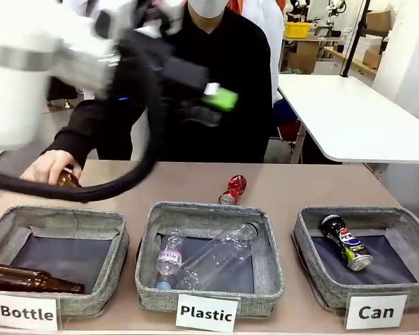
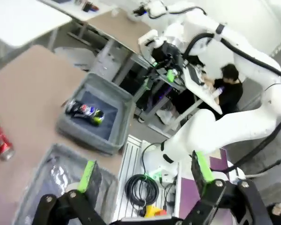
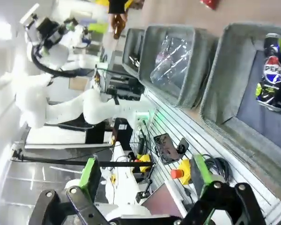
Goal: Sort the can waste into the basket.
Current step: Pick up the can waste from the table and place it in the right Fabric basket.
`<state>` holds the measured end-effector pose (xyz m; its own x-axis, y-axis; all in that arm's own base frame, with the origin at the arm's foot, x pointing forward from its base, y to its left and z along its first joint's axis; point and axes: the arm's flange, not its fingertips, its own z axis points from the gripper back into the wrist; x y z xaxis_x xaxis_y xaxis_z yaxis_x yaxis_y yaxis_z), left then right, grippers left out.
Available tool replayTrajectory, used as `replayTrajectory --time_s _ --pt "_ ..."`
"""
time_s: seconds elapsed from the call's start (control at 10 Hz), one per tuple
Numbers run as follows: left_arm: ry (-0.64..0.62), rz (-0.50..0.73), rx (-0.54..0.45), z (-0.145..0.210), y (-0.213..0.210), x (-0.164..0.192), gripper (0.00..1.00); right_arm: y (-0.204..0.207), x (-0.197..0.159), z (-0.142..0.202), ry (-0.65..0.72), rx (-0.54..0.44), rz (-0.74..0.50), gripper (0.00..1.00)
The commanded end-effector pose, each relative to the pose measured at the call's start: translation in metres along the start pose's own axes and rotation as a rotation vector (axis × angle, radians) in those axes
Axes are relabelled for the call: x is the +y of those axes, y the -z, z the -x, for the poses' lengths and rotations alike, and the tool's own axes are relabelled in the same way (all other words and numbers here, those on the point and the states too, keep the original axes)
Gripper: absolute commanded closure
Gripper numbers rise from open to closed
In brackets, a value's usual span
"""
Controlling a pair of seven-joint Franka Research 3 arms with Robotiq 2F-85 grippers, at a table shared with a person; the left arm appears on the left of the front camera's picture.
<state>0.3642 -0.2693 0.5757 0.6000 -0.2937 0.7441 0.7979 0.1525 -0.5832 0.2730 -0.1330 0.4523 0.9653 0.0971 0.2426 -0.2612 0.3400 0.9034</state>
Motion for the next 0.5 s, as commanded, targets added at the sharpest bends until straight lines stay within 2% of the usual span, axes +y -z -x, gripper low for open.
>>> replayTrajectory --time_s 0.0,0.1,0.4 --pt "-0.015 0.012 -0.001 0.032 0.004 0.003 0.0 -0.003 0.001 0.001 0.041 -0.032 0.041 0.0" --pt "-0.001 0.057 0.049 0.033 0.019 0.005 0.0 -0.01 -0.001 0.003 0.047 -0.079 0.041 0.0" --pt "0.042 0.034 0.193 0.034 0.08 0.002 0.0 -0.03 -0.009 0.017 0.041 -0.107 -0.019 0.0"
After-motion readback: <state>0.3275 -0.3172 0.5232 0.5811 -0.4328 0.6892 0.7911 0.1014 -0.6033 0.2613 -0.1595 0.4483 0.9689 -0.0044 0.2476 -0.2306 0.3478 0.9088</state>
